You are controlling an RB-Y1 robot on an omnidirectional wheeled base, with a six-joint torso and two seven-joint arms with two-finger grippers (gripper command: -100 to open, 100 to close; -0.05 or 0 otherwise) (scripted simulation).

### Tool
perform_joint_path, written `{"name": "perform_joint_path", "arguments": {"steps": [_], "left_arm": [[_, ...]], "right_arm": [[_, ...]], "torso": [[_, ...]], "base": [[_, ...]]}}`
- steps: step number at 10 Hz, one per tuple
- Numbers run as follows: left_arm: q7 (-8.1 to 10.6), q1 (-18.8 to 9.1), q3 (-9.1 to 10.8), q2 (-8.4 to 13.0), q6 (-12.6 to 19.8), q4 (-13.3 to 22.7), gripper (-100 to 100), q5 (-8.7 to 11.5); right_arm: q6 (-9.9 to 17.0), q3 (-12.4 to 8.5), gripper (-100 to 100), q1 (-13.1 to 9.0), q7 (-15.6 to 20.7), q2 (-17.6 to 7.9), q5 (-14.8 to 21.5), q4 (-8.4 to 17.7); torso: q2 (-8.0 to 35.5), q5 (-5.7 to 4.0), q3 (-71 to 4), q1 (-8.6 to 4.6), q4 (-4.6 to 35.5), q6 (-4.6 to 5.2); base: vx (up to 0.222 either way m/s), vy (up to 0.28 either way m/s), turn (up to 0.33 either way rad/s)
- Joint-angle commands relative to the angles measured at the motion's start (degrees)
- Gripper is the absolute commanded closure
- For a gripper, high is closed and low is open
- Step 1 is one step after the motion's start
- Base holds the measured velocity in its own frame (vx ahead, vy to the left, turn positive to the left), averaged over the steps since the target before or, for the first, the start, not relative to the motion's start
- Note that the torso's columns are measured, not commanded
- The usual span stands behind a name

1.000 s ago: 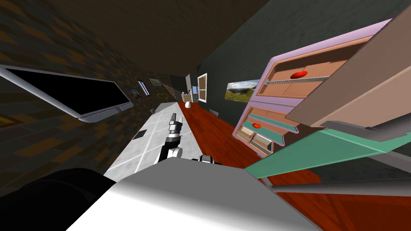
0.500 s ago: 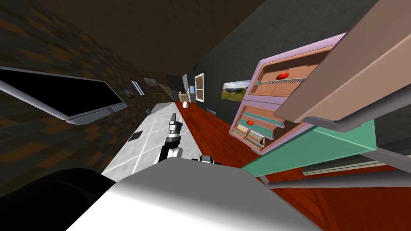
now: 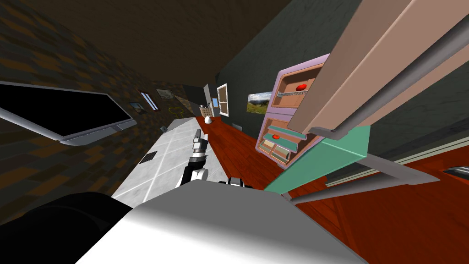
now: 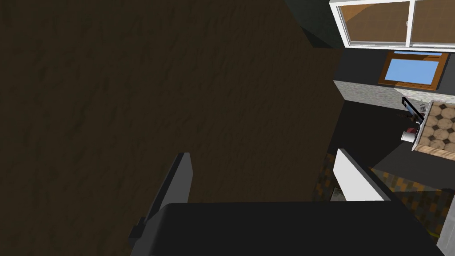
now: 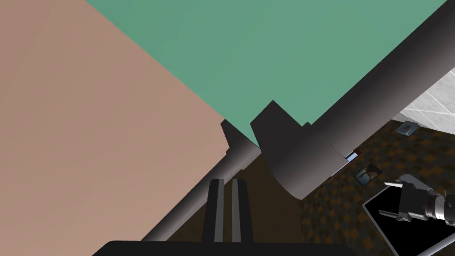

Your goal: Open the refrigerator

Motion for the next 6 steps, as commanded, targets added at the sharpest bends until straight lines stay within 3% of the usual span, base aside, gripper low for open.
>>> {"name": "perform_joint_path", "arguments": {"steps": [1,2,6], "left_arm": [[0.00,0.00,-0.01,-0.01,0.00,0.00,0,0.00],[0.00,0.01,-0.02,-0.02,0.00,-0.01,0,0.00],[0.00,0.00,-0.01,-0.01,0.00,-0.01,0,0.00]], "right_arm": [[0.18,-2.73,-100,1.87,-1.70,-0.65,-0.50,0.21],[-0.08,-5.02,-100,3.59,-2.90,-1.51,-1.11,0.66],[-0.60,-9.60,-100,7.01,-5.29,-3.24,-2.33,1.55]], "torso": [[-0.10,0.07,-0.03,0.38,-0.09,-0.03],[0.00,0.02,0.09,0.45,-0.08,-0.02],[0.18,-0.21,0.10,-0.70,0.04,0.00]], "base": [[0.021,0.030,-0.022],[0.024,0.048,-0.084],[0.009,0.019,-0.047]]}}
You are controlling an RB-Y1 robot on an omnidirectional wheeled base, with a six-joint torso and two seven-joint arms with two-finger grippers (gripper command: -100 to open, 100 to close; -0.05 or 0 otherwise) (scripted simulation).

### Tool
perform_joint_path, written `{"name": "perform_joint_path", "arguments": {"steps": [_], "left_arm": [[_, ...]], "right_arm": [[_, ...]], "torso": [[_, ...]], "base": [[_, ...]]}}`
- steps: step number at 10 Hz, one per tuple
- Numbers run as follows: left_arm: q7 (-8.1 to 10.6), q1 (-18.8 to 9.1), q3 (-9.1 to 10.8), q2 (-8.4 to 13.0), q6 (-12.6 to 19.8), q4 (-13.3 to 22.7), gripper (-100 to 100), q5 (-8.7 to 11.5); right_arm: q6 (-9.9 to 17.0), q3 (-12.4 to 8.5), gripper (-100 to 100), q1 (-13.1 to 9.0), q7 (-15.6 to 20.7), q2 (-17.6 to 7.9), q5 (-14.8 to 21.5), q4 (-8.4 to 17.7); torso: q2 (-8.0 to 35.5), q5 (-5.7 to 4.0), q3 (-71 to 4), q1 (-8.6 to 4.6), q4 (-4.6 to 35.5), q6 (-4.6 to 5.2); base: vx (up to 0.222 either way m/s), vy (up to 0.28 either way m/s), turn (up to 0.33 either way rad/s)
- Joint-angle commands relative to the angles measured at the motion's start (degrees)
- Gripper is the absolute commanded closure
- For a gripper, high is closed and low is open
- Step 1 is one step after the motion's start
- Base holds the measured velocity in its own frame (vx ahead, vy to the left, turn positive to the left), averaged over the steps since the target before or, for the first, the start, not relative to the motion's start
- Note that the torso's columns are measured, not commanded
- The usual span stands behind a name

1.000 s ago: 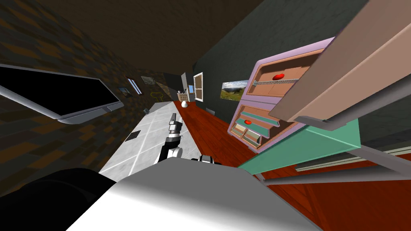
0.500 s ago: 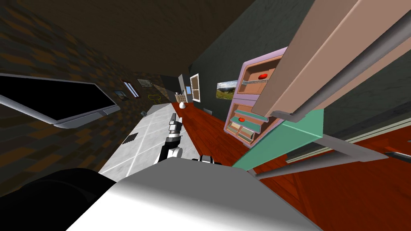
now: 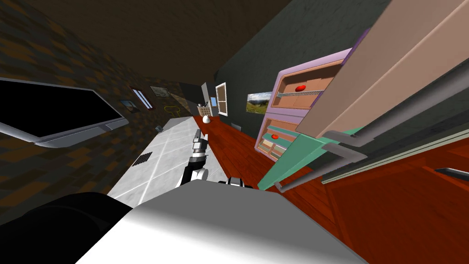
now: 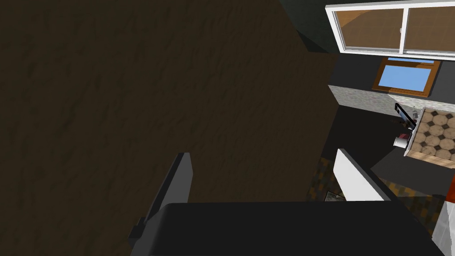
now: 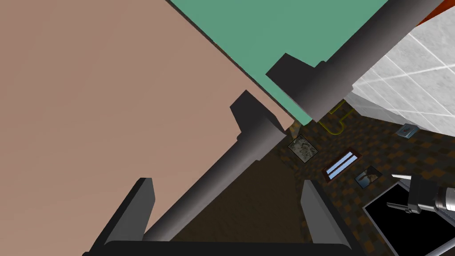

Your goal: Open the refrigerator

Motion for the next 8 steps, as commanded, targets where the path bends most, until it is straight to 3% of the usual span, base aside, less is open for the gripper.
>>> {"name": "perform_joint_path", "arguments": {"steps": [1,2,3,8], "left_arm": [[0.00,0.00,0.00,0.00,0.00,0.00,0,0.00],[0.00,0.00,0.00,0.00,0.00,0.00,0,0.00],[0.00,0.00,0.00,0.00,0.00,0.00,0,0.00],[0.00,0.00,0.00,0.00,0.00,0.00,0,0.00]], "right_arm": [[-0.43,-2.99,-100,2.18,-1.69,-1.33,-0.85,0.82],[-0.43,-2.49,-100,1.89,-1.26,-0.54,-0.53,0.20],[-0.39,-2.66,0,2.00,-1.37,-0.52,-0.55,0.11],[-0.39,-2.64,0,1.99,-1.36,-0.52,-0.55,0.12]], "torso": [[-0.03,0.02,-0.02,0.05,-0.01,0.00],[-0.05,0.07,-0.03,0.17,-0.02,0.00],[-0.05,0.09,-0.04,0.25,-0.02,-0.01],[-0.05,0.10,-0.04,0.24,-0.02,-0.01]], "base": [[0.004,-0.007,-0.044],[0.000,0.000,0.000],[0.000,0.000,0.000],[0.000,0.000,0.000]]}}
